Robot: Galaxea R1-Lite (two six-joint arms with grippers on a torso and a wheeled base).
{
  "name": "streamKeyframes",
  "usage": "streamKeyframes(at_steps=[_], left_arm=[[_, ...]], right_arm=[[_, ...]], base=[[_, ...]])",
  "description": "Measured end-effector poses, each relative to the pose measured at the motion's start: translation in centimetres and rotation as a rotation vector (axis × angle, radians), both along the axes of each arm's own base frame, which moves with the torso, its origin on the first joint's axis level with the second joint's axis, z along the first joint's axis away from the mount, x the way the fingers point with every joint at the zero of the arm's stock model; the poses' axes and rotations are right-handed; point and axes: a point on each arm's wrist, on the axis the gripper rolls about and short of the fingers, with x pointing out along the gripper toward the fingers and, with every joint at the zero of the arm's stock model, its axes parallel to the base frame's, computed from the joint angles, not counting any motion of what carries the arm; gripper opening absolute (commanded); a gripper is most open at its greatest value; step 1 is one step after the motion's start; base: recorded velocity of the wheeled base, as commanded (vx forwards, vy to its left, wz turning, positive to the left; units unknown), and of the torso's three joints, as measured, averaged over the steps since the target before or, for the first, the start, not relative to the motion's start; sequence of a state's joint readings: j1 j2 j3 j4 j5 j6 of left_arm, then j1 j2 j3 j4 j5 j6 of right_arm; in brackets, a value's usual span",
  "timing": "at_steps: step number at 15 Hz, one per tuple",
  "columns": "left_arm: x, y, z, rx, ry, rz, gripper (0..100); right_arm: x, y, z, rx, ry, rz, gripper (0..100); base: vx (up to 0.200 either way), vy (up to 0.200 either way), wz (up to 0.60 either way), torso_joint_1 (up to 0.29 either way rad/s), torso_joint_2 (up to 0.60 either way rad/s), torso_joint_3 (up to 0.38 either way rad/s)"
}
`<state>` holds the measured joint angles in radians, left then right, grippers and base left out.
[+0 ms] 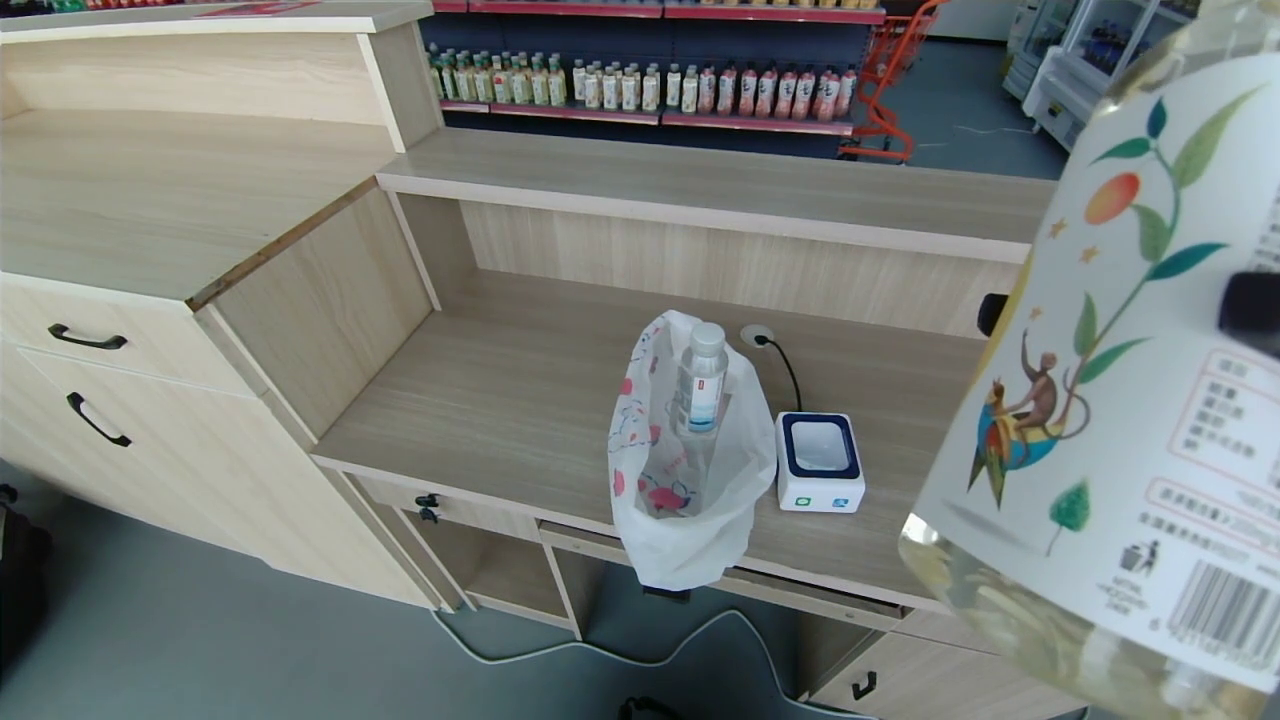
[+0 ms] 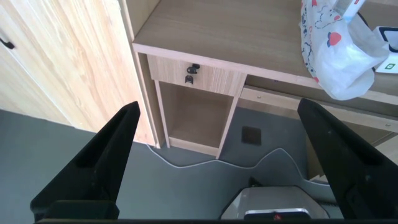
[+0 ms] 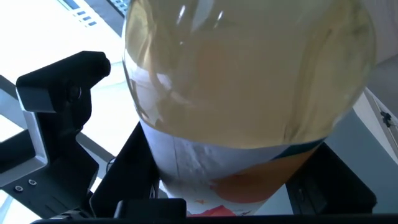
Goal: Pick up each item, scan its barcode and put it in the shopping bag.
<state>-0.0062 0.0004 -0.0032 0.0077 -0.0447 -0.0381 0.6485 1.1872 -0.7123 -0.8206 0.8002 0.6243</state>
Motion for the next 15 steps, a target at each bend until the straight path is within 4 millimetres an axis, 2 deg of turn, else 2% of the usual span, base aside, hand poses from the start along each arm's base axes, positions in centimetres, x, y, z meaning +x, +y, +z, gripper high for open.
streamKeyframes(at_steps=[4,15], left_arm=[[0.0,0.0,0.0,0.0,0.0,0.0,100],[0.0,0.0,0.0,0.0,0.0,0.0,100]], right_arm=[[-0.22,0.06,1.11,0.024,-0.026,0.016,0],[-0.88,0.04,1.21,0.031,-0.035,0.038,0]], base=[[0.0,0.0,0.0,0.0,0.0,0.0],[0.0,0.0,0.0,0.0,0.0,0.0]])
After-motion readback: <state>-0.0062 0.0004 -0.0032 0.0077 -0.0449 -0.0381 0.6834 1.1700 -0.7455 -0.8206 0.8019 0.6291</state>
